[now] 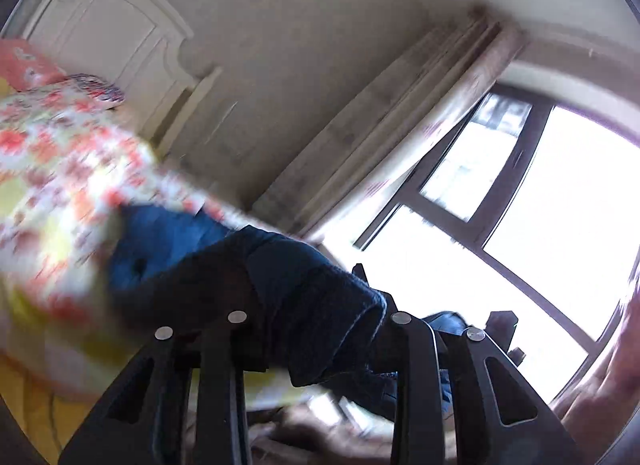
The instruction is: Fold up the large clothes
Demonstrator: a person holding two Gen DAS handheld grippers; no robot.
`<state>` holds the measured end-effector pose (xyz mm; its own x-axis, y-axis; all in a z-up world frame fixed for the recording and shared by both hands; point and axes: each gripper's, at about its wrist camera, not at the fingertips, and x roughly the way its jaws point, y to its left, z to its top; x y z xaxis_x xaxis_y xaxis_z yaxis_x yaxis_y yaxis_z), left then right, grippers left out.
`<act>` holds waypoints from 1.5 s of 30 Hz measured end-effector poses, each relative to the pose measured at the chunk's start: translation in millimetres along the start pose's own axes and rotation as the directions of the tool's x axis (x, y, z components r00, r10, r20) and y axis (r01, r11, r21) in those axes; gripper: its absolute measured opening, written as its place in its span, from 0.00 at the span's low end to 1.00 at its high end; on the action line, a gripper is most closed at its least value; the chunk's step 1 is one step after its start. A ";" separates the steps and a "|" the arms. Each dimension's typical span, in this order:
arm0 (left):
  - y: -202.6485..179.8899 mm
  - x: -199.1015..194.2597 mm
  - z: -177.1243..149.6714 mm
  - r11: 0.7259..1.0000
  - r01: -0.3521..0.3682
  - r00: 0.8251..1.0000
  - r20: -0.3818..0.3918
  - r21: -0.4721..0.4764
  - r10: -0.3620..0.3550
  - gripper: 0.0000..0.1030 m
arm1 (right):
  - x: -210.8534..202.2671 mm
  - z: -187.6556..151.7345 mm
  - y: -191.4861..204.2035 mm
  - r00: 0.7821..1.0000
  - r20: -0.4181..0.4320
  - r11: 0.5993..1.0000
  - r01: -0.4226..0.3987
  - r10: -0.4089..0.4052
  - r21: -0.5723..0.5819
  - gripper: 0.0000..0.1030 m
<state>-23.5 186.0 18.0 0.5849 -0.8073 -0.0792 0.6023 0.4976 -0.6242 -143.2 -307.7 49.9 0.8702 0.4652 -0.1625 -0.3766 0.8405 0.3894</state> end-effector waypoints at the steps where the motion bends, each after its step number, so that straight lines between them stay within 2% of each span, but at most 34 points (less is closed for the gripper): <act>1: 1.0 16.0 17.0 1.000 -0.007 1.000 0.004 -0.011 0.007 0.29 | 13.5 17.0 -4.3 1.000 -0.001 1.000 0.014 -0.014 -0.002 0.14; 3: 14.5 54.2 51.4 0.998 -0.030 1.000 -0.004 -0.056 0.030 0.29 | 44.7 43.7 -22.7 0.998 -0.016 0.998 0.058 -0.057 0.020 0.15; 5: 42.2 105.3 83.4 0.988 -0.065 0.997 -0.043 -0.140 0.059 0.31 | 94.8 73.4 -71.3 0.992 -0.058 0.981 0.120 -0.112 0.152 0.18; 6: 69.1 141.4 103.3 0.973 -0.121 0.992 -0.066 -0.199 0.110 0.34 | 114.8 83.2 -93.1 0.989 -0.077 0.969 0.141 -0.128 0.204 0.24; 7: 91.9 167.9 116.6 0.952 -0.188 0.981 -0.090 -0.241 0.170 0.35 | 144.8 93.3 -123.8 0.983 -0.123 0.950 0.164 -0.135 0.265 0.37; 8: 120.2 190.9 129.6 0.927 -0.247 0.968 -0.124 -0.282 0.220 0.35 | 178.5 101.8 -157.7 0.977 -0.183 0.930 0.169 -0.113 0.326 0.43; 10: 161.7 220.7 143.4 0.883 -0.337 0.940 -0.175 -0.328 0.293 0.35 | 199.9 106.0 -202.7 0.974 -0.179 0.881 0.205 -0.139 0.427 0.78; 11: 181.5 226.6 148.9 0.854 -0.394 0.919 -0.170 -0.340 0.356 0.35 | 202.0 106.8 -220.6 0.970 -0.152 0.863 0.237 -0.188 0.446 0.79; 12: 198.5 226.2 153.5 0.824 -0.458 0.889 -0.156 -0.333 0.430 0.35 | 199.5 103.5 -227.9 0.967 -0.136 0.856 0.256 -0.218 0.449 0.79; 14: 217.8 223.5 155.9 0.809 -0.504 0.864 -0.171 -0.304 0.474 0.36 | 194.2 100.0 -250.9 0.960 -0.122 0.844 0.281 -0.253 0.456 0.79; 15: 224.2 224.5 155.9 0.810 -0.524 0.851 -0.194 -0.265 0.487 0.37 | 193.1 96.2 -257.1 0.953 -0.137 0.846 0.303 -0.271 0.439 0.79; 18: 231.9 232.5 149.8 0.818 -0.560 0.812 -0.277 -0.129 0.513 0.44 | 205.6 79.3 -262.6 0.912 -0.232 0.873 0.396 -0.338 0.287 0.79; 19: 233.7 237.2 141.6 0.832 -0.546 0.810 -0.315 -0.100 0.494 0.46 | 218.1 70.3 -266.4 0.893 -0.283 0.881 0.416 -0.349 0.227 0.79; 20: 238.3 249.2 134.0 0.855 -0.514 0.808 -0.375 -0.068 0.455 0.49 | 222.5 61.5 -266.6 0.885 -0.311 0.885 0.419 -0.347 0.205 0.79; 22: 246.8 264.4 120.8 0.874 -0.485 0.787 -0.447 -0.024 0.424 0.64 | 241.1 45.0 -268.8 0.859 -0.384 0.897 0.417 -0.338 0.144 0.79; 24: 253.6 283.2 110.4 0.882 -0.471 0.765 -0.491 0.016 0.417 0.68 | 266.4 37.3 -267.6 0.841 -0.431 0.912 0.400 -0.328 0.086 0.79; 26: 261.2 297.4 104.4 0.882 -0.470 0.751 -0.515 0.023 0.414 0.71 | 281.7 35.0 -261.8 0.833 -0.458 0.926 0.375 -0.311 0.052 0.79; 28: 264.1 305.8 99.4 0.882 -0.471 0.738 -0.533 0.035 0.415 0.74 | 302.3 36.1 -258.1 0.815 -0.491 0.935 0.355 -0.308 0.003 0.79; 31: 266.2 326.0 88.4 0.882 -0.462 0.692 -0.581 0.099 0.428 0.74 | 327.4 33.8 -252.9 0.788 -0.547 0.950 0.309 -0.282 -0.044 0.77; 32: 264.9 331.0 84.3 0.880 -0.457 0.682 -0.582 0.131 0.442 0.74 | 334.3 31.8 -249.4 0.779 -0.560 0.953 0.295 -0.283 -0.071 0.76; 33: 261.1 331.1 82.1 0.879 -0.452 0.687 -0.569 0.154 0.453 0.66 | 338.2 29.1 -244.3 0.769 -0.563 0.950 0.289 -0.302 -0.114 0.60; 34: 255.7 327.7 81.4 0.871 -0.455 0.697 -0.535 0.185 0.478 0.40 | 338.7 29.0 -235.4 0.768 -0.550 0.944 0.292 -0.328 -0.156 0.21; 35: 249.9 320.4 81.9 0.849 -0.481 0.698 -0.490 0.219 0.522 0.27 | 335.4 28.3 -227.9 0.770 -0.513 0.926 0.313 -0.378 -0.212 0.11; 36: 242.1 309.1 83.5 0.842 -0.490 0.713 -0.453 0.224 0.536 0.17 | 326.7 29.4 -219.0 0.784 -0.458 0.907 0.340 -0.418 -0.247 0.06; 37: 233.8 295.7 86.1 0.851 -0.479 0.742 -0.420 0.214 0.523 0.12 | 316.9 31.3 -210.6 0.796 -0.423 0.899 0.352 -0.433 -0.259 0.05; 38: 224.2 280.7 88.3 0.862 -0.466 0.770 -0.387 0.202 0.507 0.11 | 302.8 33.4 -200.2 0.813 -0.379 0.893 0.364 -0.443 -0.264 0.04; 39: 215.7 269.2 91.1 0.869 -0.455 0.791 -0.361 0.193 0.494 0.11 | 289.4 36.4 -191.9 0.830 -0.348 0.896 0.365 -0.437 -0.253 0.04; 41: 200.2 256.0 102.8 0.885 -0.430 0.822 -0.327 0.177 0.465 0.11 | 273.9 45.4 -182.8 0.847 -0.321 0.903 0.364 -0.423 -0.228 0.04; 43: 187.5 258.5 119.5 0.886 -0.427 0.831 -0.307 0.182 0.464 0.11 | 269.2 64.2 -172.5 0.855 -0.298 0.901 0.367 -0.425 -0.230 0.04; 45: 183.6 273.1 141.6 0.881 -0.441 0.826 -0.307 0.171 0.473 0.11 | 273.3 85.0 -169.9 0.857 -0.279 0.897 0.382 -0.434 -0.222 0.04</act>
<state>323.7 101.9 -8.1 0.6012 -0.5287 -0.5992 0.3654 0.8487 -0.3823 185.7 -347.0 16.4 0.8202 0.1111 -0.5612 -0.0755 0.9934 0.0863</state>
